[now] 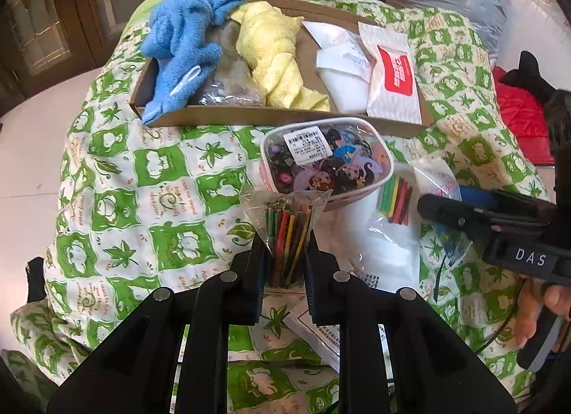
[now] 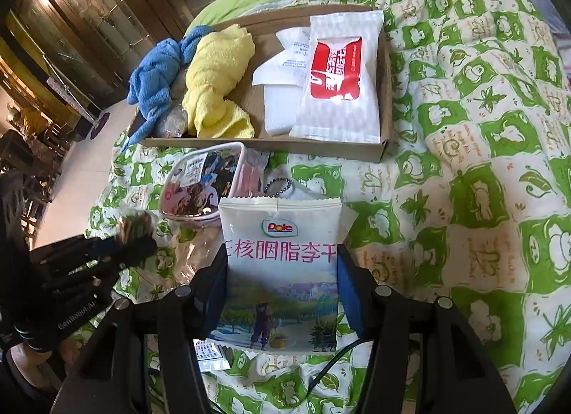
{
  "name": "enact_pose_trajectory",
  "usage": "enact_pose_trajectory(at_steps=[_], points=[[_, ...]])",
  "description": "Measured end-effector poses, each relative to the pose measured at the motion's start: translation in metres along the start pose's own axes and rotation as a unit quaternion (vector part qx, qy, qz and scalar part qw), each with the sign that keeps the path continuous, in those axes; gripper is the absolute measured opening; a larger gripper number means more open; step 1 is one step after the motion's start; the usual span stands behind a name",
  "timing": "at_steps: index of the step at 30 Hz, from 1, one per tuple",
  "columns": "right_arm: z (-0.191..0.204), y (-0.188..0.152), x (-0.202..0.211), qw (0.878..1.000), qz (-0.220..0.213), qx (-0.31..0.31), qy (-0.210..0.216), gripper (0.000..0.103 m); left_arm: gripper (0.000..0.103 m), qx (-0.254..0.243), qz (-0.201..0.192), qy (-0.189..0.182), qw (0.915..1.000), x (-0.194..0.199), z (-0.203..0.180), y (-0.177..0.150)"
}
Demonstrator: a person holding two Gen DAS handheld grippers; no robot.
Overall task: Organize soft objects
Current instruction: 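Place the pencil bag in the box with the left tool while the right tool places the Dole packet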
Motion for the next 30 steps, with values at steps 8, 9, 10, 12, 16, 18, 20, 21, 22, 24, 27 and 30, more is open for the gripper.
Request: enact_pose_trajectory(at_steps=[8, 9, 10, 12, 16, 18, 20, 21, 22, 24, 27, 30], points=[[0.005, -0.001, 0.001, 1.0, 0.001, 0.005, -0.002, 0.055, 0.018, 0.007, -0.009, 0.002, 0.9999, 0.004, 0.002, 0.003], [0.006, -0.001, 0.001, 1.0, 0.002, 0.006, -0.002, 0.055, 0.018, 0.006, -0.01, 0.003, 0.9999, 0.004, 0.001, 0.003], [0.007, -0.001, 0.0, 1.0, 0.002, 0.006, -0.001, 0.055, 0.018, 0.005, -0.011, 0.005, 0.9999, 0.005, 0.002, 0.003], [0.008, -0.001, 0.0, 1.0, 0.003, 0.007, -0.002, 0.055, 0.018, 0.004, -0.012, 0.007, 0.9999, 0.006, 0.002, 0.003], [0.007, -0.001, 0.0, 1.0, 0.002, 0.006, -0.003, 0.056, 0.018, -0.001, -0.021, 0.017, 0.9996, 0.008, 0.001, 0.005], [0.006, 0.0, 0.0, 1.0, 0.003, 0.005, -0.004, 0.055, 0.018, -0.002, -0.027, 0.02, 0.9994, 0.01, 0.001, 0.006], [0.006, 0.001, 0.0, 1.0, 0.001, 0.004, -0.004, 0.055, 0.018, -0.005, -0.032, 0.024, 0.9992, 0.011, 0.001, 0.007], [0.005, 0.002, 0.001, 1.0, 0.0, 0.003, -0.005, 0.056, 0.018, -0.006, -0.033, 0.025, 0.9991, 0.011, 0.0, 0.007], [0.004, 0.003, 0.001, 1.0, 0.0, 0.003, -0.005, 0.056, 0.018, -0.007, -0.035, 0.026, 0.999, 0.011, 0.0, 0.008], [0.003, 0.004, 0.002, 1.0, -0.002, 0.002, -0.005, 0.056, 0.018, -0.009, -0.035, 0.025, 0.9991, 0.012, -0.001, 0.008], [0.002, 0.007, 0.004, 1.0, -0.004, 0.003, -0.006, 0.055, 0.018, -0.01, -0.038, 0.025, 0.9989, 0.012, -0.002, 0.01], [0.001, 0.011, 0.006, 1.0, -0.007, 0.005, -0.008, 0.056, 0.018, -0.01, -0.038, 0.022, 0.999, 0.014, -0.002, 0.013]])
Point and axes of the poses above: each gripper's, at about its wrist camera, not at the fingertips, and x roughly against the way its jaws point, z to its left, y to its top, the point moved 6 cm from there along -x, roughly the way its jaws point, and after that the axes turned 12 degrees about x, right-handed, at the moved point
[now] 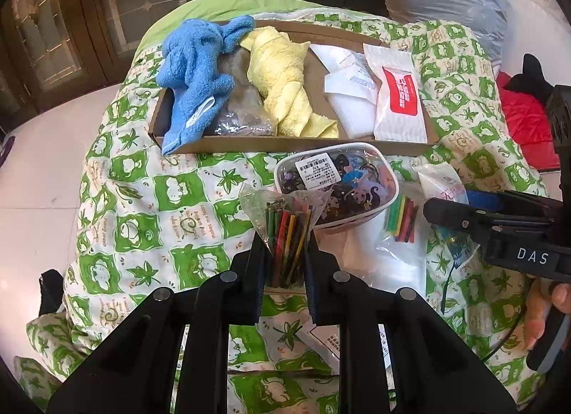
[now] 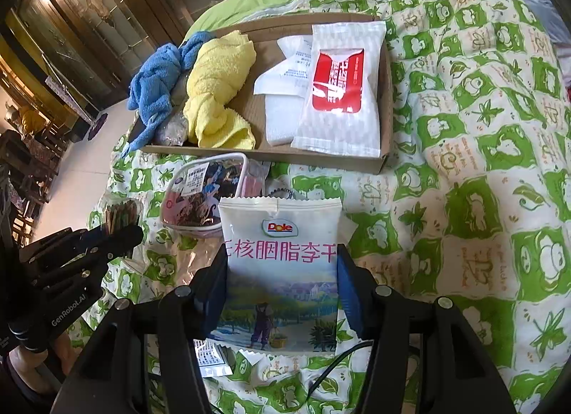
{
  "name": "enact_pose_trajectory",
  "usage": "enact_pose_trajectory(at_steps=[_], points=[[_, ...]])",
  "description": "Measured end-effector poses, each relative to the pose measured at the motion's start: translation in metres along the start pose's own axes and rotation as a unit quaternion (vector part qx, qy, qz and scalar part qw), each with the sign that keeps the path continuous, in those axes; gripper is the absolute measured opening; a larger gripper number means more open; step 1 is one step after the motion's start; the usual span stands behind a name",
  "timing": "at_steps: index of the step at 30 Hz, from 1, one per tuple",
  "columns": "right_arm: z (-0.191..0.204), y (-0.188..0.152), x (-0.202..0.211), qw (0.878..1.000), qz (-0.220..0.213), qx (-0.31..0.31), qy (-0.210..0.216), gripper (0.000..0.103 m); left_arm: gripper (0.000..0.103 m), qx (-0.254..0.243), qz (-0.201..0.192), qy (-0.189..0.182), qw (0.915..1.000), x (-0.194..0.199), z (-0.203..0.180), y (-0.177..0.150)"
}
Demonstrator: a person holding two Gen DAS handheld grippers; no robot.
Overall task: Organize soft objects
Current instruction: 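Place the pencil bag in the box with the left tool while the right tool places the Dole packet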
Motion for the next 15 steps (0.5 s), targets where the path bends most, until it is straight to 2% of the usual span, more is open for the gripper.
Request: enact_pose_trajectory(at_steps=[15], points=[[0.0, 0.017, -0.004, 1.0, 0.0, 0.016, -0.001, 0.056, 0.018, 0.029, -0.003, -0.027, 0.9992, -0.001, 0.011, 0.049]])
Point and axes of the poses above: each gripper's, at about its wrist camera, not at the fingertips, and x roughly against the way its jaws point, z to its left, y to its top, the point moved 6 cm from there along -x, roughly the way its jaws point, and after that the axes turned 12 degrees about x, right-handed, at the moved point
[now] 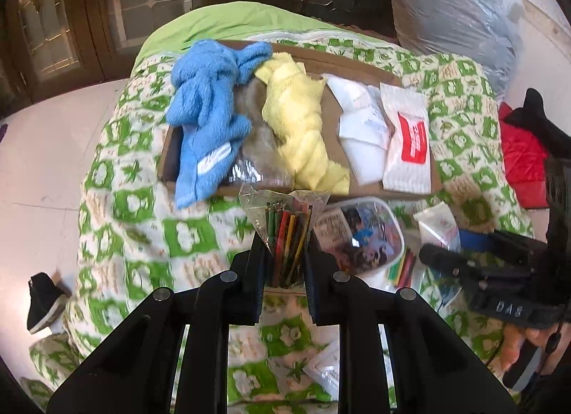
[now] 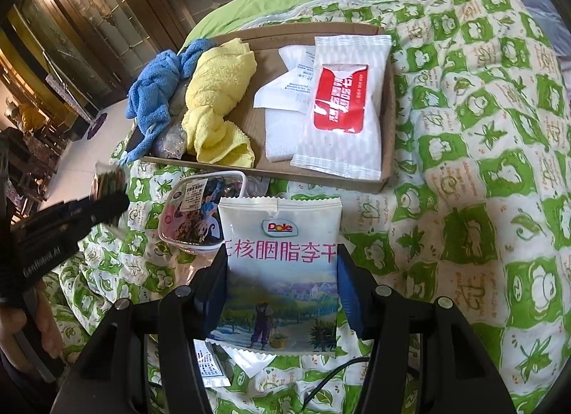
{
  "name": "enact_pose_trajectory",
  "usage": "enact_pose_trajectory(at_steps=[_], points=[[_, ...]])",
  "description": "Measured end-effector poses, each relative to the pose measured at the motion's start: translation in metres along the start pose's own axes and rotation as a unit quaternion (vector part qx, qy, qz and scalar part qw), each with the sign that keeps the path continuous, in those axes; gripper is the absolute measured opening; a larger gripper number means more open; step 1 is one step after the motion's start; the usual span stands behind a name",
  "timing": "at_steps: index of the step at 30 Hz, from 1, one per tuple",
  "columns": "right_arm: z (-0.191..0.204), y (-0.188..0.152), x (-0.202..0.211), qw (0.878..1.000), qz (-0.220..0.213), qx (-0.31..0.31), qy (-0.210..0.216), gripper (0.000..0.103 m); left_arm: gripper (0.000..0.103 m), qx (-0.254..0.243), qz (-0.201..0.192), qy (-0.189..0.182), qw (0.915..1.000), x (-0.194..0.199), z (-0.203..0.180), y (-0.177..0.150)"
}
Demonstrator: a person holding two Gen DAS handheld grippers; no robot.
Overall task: Organize soft objects
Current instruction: 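Place the pencil bag in the box with the left tool while the right tool places the Dole packet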
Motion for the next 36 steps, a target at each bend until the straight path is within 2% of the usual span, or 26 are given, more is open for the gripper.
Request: enact_pose_trajectory(at_steps=[11, 17, 22, 30, 36], points=[[-0.004, 0.039, -0.008, 1.0, 0.003, 0.009, 0.008, 0.056, 0.018, -0.005, -0.012, 0.003, 0.9999, -0.036, -0.015, 0.06], [-0.005, 0.071, -0.019, 1.0, -0.005, 0.006, 0.015, 0.056, 0.018, -0.005, -0.015, 0.014, 0.9998, -0.051, -0.006, 0.076], [-0.004, 0.094, -0.033, 1.0, -0.014, 0.015, 0.005, 0.056, 0.018, 0.005, -0.008, 0.013, 0.9999, -0.065, 0.005, 0.08], [0.004, 0.112, -0.065, 0.996, -0.007, 0.069, -0.052, 0.056, 0.018, 0.01, -0.002, 0.016, 0.9998, -0.072, 0.012, 0.078], [0.009, 0.111, -0.075, 0.996, -0.013, 0.074, -0.049, 0.06, 0.019, 0.015, -0.001, 0.018, 0.9997, -0.073, 0.013, 0.077]])
Point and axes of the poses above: each gripper's, at about its wrist camera, not at the fingertips, and x roughly against the way its jaws point, z to its left, y to its top, the point moved 6 cm from there along -x, roughly the way its jaws point, and after that the axes turned 12 degrees about x, right-handed, at the moved point
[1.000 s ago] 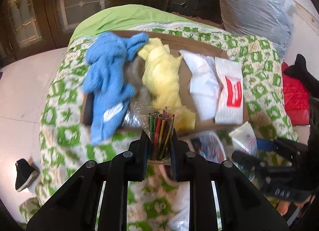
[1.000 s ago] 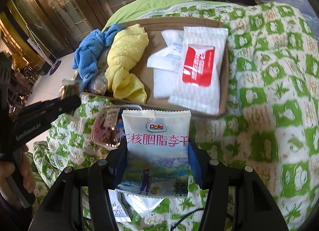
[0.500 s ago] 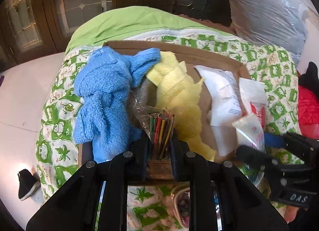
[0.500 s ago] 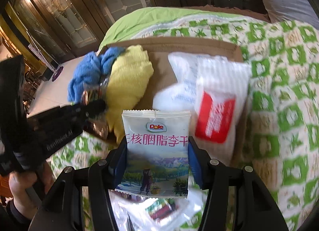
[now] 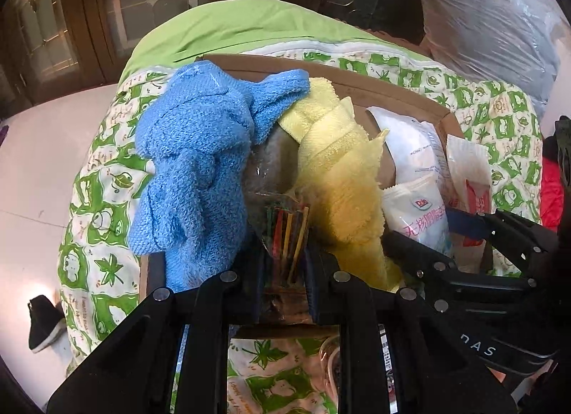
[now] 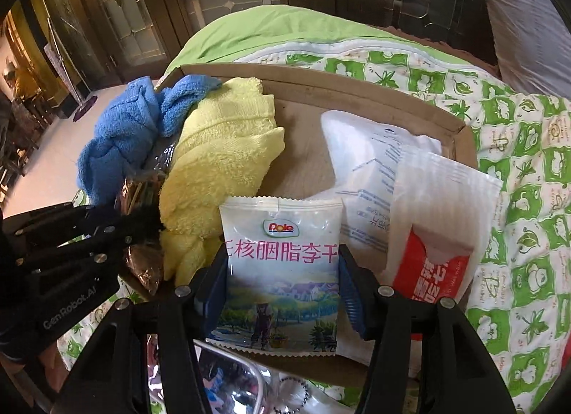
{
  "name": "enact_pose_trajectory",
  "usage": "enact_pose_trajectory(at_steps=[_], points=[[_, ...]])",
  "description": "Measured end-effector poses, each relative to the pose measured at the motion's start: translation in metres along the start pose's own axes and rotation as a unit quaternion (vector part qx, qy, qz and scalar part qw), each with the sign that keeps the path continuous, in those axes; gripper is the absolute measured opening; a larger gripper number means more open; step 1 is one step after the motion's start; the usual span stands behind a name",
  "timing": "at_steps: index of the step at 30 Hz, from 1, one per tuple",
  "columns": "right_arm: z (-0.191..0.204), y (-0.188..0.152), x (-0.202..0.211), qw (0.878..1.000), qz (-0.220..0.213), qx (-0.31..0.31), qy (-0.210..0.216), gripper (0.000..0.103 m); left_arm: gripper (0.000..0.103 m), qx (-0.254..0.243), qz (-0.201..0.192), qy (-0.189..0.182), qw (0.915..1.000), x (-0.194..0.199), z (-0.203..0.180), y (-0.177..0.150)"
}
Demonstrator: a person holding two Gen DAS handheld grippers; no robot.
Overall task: Organize soft objects
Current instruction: 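Place the pencil bag in the box with the left tool while the right tool places the Dole packet, then open both tools and withdraw them toward the pink pencil case and bead bag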
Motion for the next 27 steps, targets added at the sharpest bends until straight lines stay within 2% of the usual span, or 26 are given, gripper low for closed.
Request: enact_pose_trajectory(at_steps=[2, 5, 10, 14, 15, 22, 27], points=[[0.0, -0.001, 0.003, 1.0, -0.005, -0.005, 0.003, 0.062, 0.019, -0.002, -0.001, 0.002, 1.0, 0.0, 0.0, -0.001], [-0.002, 0.0, 0.01, 1.0, -0.018, -0.01, 0.003, 0.072, 0.02, -0.009, -0.006, 0.007, 0.9999, 0.002, -0.001, -0.003], [-0.002, -0.002, 0.03, 0.999, -0.049, -0.021, 0.007, 0.073, 0.022, -0.025, -0.013, 0.007, 0.9996, 0.01, -0.004, -0.012], [-0.004, -0.014, 0.047, 0.997, -0.062, -0.036, 0.016, 0.073, 0.049, -0.042, -0.021, 0.006, 0.9989, 0.026, -0.009, -0.027], [-0.004, -0.02, 0.051, 0.997, -0.064, -0.041, 0.018, 0.073, 0.051, -0.044, -0.024, 0.006, 0.9987, 0.029, -0.01, -0.03], [-0.009, -0.061, 0.072, 0.995, -0.063, -0.073, 0.028, 0.073, 0.051, -0.024, -0.015, -0.013, 0.9995, 0.052, 0.0, -0.061], [-0.013, -0.099, 0.069, 0.994, -0.031, -0.099, 0.034, 0.074, 0.051, -0.007, 0.018, -0.015, 0.9997, 0.048, 0.007, -0.087]])
Point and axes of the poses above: each gripper's, at about its wrist camera, not at the fingertips, and x roughly against the way its jaws point, z to its left, y to its top, the point moved 6 cm from there along -x, roughly the way its jaws point, and after that the axes turned 12 degrees about x, right-handed, at the moved point
